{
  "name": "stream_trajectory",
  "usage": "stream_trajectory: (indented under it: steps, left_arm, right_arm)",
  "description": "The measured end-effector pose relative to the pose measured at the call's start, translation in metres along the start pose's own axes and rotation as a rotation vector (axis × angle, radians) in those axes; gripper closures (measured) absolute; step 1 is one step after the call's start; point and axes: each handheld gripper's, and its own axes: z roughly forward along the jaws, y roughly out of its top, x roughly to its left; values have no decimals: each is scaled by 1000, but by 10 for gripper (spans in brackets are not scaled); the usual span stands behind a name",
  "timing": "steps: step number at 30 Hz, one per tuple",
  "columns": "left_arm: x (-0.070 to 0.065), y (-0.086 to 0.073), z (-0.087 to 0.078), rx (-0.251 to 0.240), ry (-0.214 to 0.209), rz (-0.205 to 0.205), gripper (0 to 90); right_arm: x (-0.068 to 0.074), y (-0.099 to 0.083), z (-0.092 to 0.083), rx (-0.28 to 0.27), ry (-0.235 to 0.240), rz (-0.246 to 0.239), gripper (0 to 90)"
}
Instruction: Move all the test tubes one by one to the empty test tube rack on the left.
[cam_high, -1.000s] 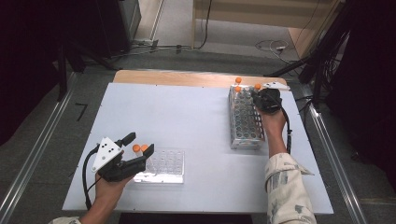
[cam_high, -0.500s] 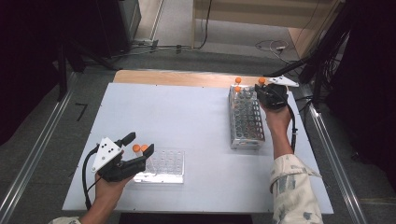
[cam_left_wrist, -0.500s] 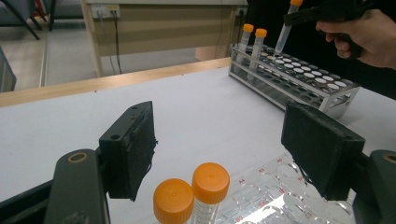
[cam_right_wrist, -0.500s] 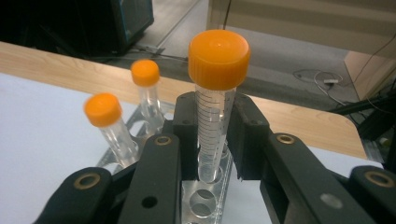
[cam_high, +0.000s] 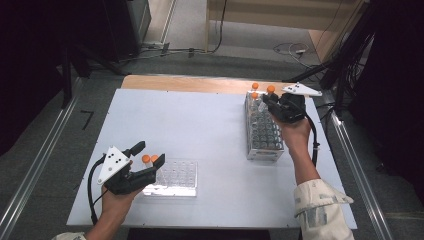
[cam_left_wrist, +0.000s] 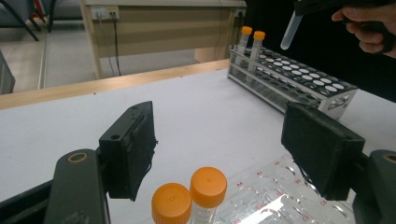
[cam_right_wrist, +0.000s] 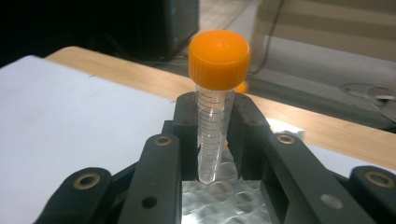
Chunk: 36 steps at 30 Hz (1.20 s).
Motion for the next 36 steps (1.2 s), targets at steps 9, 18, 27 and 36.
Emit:
stream_trajectory:
  steps: [9, 18, 27, 36]
  left_arm:
    - [-2, 3, 3, -4, -11, -14, 269]
    - [-3, 12, 12, 8, -35, -17, 277]
    - [-4, 25, 31, 43, -63, -22, 289]
    - [-9, 40, 55, 39, -104, -13, 318]
  right_arm:
    - [55, -8, -13, 2, 151, -87, 721]
    - [105, -12, -12, 32, 284, -166, 721]
    - [140, -16, -7, 57, 365, -222, 720]
    - [160, -19, -1, 74, 411, -250, 720]
